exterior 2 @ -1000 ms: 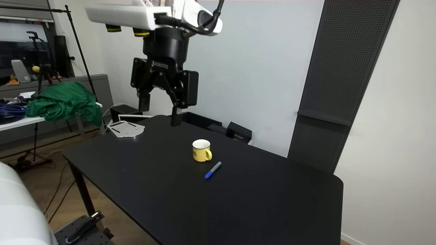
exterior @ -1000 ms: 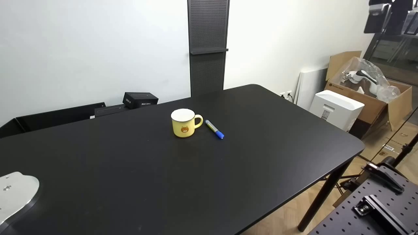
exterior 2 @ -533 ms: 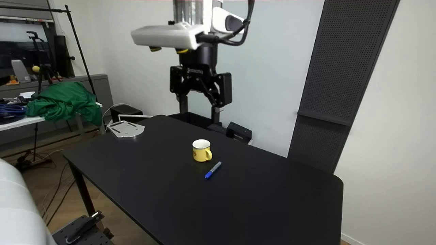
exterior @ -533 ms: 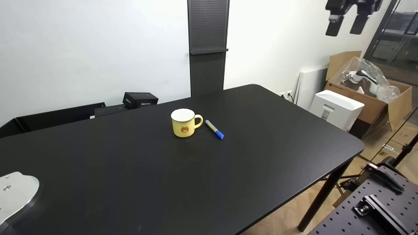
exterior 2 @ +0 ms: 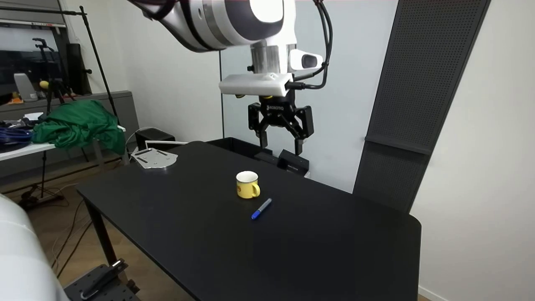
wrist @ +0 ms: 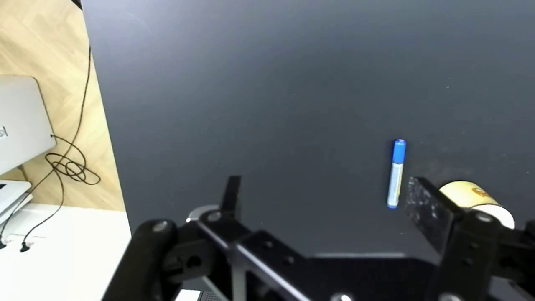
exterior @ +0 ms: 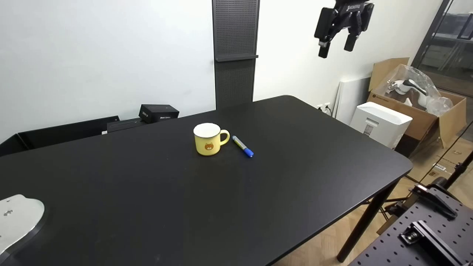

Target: Put the marker into the cup.

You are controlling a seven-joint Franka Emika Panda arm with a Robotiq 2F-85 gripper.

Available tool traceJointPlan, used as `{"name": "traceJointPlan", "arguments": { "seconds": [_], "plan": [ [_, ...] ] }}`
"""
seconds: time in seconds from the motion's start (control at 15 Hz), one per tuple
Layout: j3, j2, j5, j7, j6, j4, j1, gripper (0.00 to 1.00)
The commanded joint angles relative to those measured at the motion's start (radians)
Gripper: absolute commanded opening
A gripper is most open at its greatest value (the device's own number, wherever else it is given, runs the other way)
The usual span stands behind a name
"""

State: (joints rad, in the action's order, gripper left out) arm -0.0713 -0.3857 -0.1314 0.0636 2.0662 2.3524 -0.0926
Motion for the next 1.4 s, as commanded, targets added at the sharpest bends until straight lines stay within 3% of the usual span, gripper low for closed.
{"name": "traceJointPlan", "arguments": {
  "seconds": [0.0, 0.07, 0.33, 0.47, 0.93, 1.33],
  "plan": [
    [0.032, 0.121, 0.028, -0.076, -0.015, -0.099, 0.022, 1.0],
    [0.017, 0.064, 0.015, -0.028, 0.007, -0.035, 0.016, 1.0],
    [0.03, 0.116, 0.022, -0.05, 0.007, -0.072, 0.024, 1.0],
    [0.027, 0.137, 0.025, -0.001, -0.003, -0.082, 0.032, 1.0],
    [0.045, 0.383, 0.094, 0.133, 0.227, -0.125, 0.09, 1.0],
    [0.077, 0.606, 0.127, -0.04, 0.41, -0.197, 0.109, 1.0]
  ]
}}
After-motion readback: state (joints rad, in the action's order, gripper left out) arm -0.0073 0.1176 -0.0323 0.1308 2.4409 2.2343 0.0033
